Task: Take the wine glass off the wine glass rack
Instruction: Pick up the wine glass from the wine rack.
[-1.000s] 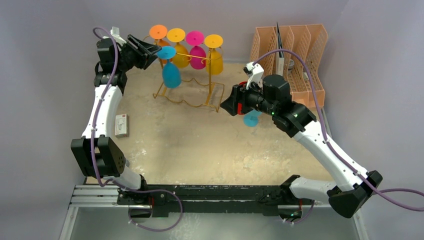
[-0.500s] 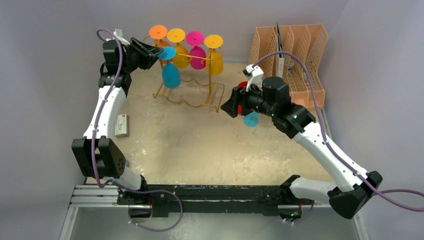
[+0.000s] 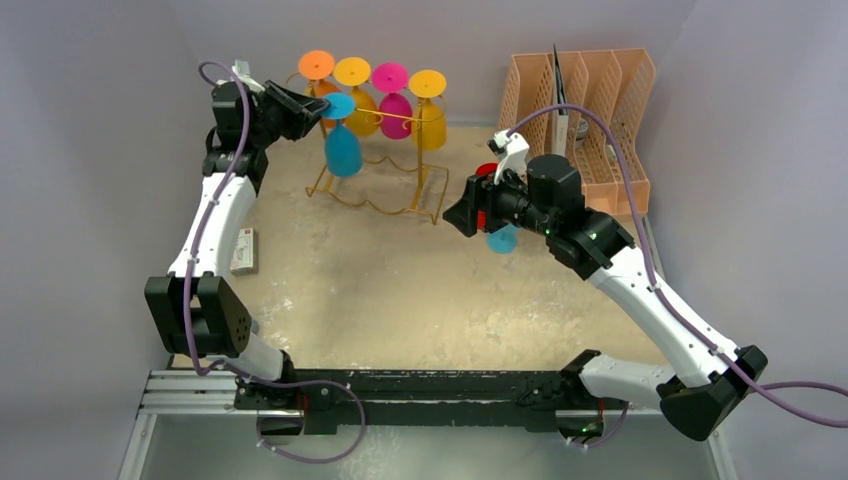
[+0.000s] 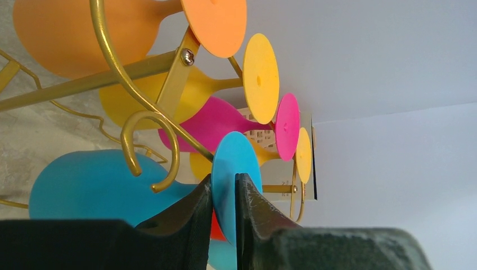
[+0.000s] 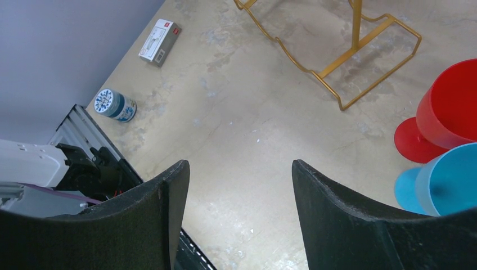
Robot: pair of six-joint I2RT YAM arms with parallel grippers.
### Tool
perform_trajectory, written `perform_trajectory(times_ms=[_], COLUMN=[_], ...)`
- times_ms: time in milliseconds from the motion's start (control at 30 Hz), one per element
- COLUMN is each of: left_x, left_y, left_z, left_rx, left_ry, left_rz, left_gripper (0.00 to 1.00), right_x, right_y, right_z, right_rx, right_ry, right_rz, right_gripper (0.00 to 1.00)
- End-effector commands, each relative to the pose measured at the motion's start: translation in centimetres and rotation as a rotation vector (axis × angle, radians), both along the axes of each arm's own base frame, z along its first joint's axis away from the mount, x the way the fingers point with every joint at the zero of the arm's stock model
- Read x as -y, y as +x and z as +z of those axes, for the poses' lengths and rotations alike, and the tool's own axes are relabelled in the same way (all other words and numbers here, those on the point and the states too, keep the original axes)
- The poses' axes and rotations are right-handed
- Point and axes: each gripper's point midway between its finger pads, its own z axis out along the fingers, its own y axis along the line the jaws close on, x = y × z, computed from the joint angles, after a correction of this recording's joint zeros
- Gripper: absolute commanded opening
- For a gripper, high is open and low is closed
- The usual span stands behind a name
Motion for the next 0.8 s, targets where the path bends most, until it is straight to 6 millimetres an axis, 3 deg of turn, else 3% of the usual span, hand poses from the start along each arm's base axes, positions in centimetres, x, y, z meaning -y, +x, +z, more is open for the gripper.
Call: perform_trajectory(times_ms=[0,333,767], left_x=[0.3,-0.3,0.0], left_y=[-0.8,-1.9,-2.2], left_z=[2.6,3.4,4.3], left_rx=[0.081,0.098,0.127], left_ry=[-0.03,-0.042,-0.077], left_rz=[0.007,0.051,0.037], left_gripper=[0.15,0.01,0.0], right_x=[0.3,0.3,0.4], right_y=[0.2,0.4,0.5], right_z=[0.9,0.7,0.7], right_rx=[0.047,0.045,0.044], right_ry=[0.007,0.003,0.003], right_rz=[-0.011,-0.017,-0.026], right_gripper=[0.7,0.7,0.7])
